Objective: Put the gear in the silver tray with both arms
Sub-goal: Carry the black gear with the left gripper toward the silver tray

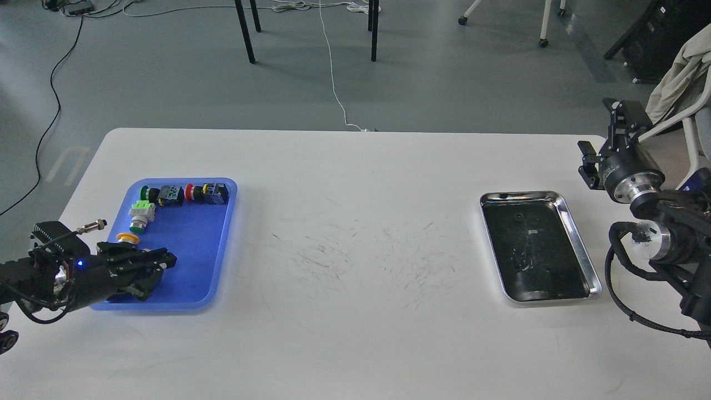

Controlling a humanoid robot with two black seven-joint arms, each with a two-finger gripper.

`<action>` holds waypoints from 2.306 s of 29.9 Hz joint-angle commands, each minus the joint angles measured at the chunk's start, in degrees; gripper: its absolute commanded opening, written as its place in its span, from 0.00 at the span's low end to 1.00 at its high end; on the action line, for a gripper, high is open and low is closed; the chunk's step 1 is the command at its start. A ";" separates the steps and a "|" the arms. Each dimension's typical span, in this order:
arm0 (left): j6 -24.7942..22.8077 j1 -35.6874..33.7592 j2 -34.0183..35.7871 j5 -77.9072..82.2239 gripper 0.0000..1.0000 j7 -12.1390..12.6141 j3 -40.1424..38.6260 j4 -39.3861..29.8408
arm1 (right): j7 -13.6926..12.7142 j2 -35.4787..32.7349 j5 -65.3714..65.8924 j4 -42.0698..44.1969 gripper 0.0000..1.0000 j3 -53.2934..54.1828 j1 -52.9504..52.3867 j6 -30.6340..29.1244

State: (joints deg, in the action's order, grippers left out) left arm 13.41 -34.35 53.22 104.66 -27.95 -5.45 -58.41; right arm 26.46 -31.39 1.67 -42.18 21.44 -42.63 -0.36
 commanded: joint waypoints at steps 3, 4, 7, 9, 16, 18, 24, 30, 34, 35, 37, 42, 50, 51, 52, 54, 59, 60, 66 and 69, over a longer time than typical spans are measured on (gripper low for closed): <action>-0.31 -3.61 1.36 -0.24 0.14 -0.05 -0.09 -4.41 | -0.01 0.10 0.00 0.08 0.97 0.00 0.00 0.01; -0.57 -4.66 1.80 -0.42 0.14 -0.05 -0.09 -6.00 | -0.01 0.10 0.00 0.08 0.97 0.00 0.00 0.01; -3.29 -8.26 1.54 -0.33 0.14 -0.05 0.00 -8.29 | -0.01 0.19 0.00 -0.01 0.97 0.00 -0.09 0.01; -4.88 -10.20 1.45 -0.24 0.13 -0.05 -0.09 -9.87 | -0.01 0.10 0.00 -0.01 0.97 0.00 -0.18 0.01; -8.13 -16.09 -3.63 -0.15 0.09 -0.05 -0.09 -15.68 | -0.01 0.02 0.00 -0.10 0.97 0.00 -0.35 0.10; -8.40 -17.32 -6.01 0.02 0.09 -0.05 0.00 -17.17 | -0.01 0.02 0.00 -0.10 0.97 0.00 -0.35 0.10; -11.47 -18.73 -12.25 0.64 0.07 -0.05 0.09 -18.93 | -0.01 -0.07 0.00 -0.01 0.97 0.00 -0.44 0.10; -11.91 -18.56 -18.40 0.90 0.07 -0.05 0.26 -18.76 | -0.01 -0.07 0.00 -0.01 0.97 0.00 -0.26 0.10; -13.32 -18.12 -23.06 1.16 0.07 -0.05 0.62 -17.18 | -0.09 -0.07 0.00 -0.01 0.97 0.00 -0.35 0.10; -13.41 -18.03 -24.29 1.25 0.08 -0.05 0.70 -16.48 | -0.09 -0.07 0.00 -0.01 0.97 0.00 -0.44 0.18; -13.58 -17.77 -27.10 1.69 0.08 -0.05 0.79 -13.94 | -0.09 -0.07 0.00 -0.01 0.97 0.00 -0.62 0.18; -13.58 -17.50 -35.01 1.69 0.08 -0.05 1.58 -6.64 | -0.09 -0.07 0.00 -0.10 0.97 -0.17 -0.62 0.45; -13.58 -16.54 -48.20 1.34 0.08 -0.05 2.37 2.94 | -0.36 -0.16 0.00 -0.10 0.97 -0.17 -0.97 0.97; -13.58 -16.36 -49.16 1.34 0.08 -0.05 2.37 4.52 | -0.62 -0.16 0.00 -0.01 0.97 0.00 -1.05 0.97; -13.58 -16.36 -50.39 1.34 0.08 -0.05 2.29 5.93 | -1.06 -0.16 0.00 -0.01 0.97 0.09 -1.14 0.97; -13.58 -16.53 -53.22 1.16 0.08 -0.05 2.37 8.13 | -1.41 -0.33 -0.09 -0.01 0.97 0.62 -1.14 1.06; -13.58 -16.45 -53.22 1.08 0.08 -0.05 2.37 13.83 | -1.41 -0.16 -0.27 -0.01 0.97 1.67 -1.06 1.33; -13.50 -16.45 -53.22 0.99 0.08 -0.05 2.37 15.68 | -1.41 -0.16 -0.27 -0.01 0.97 1.93 -1.05 1.33; -13.50 -16.45 -53.22 0.72 0.09 -0.05 2.37 19.04 | -1.41 -0.07 -0.27 -0.10 0.97 1.94 -1.05 1.42; -13.50 -16.36 -53.22 0.02 0.09 -0.05 2.37 19.04 | -1.41 -0.07 -0.27 -0.01 0.97 1.85 -1.14 1.41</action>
State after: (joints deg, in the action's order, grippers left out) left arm -0.07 -50.89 -0.02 105.22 -28.00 -3.06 -39.48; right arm 25.05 -31.47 1.41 -42.27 23.42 -43.69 1.09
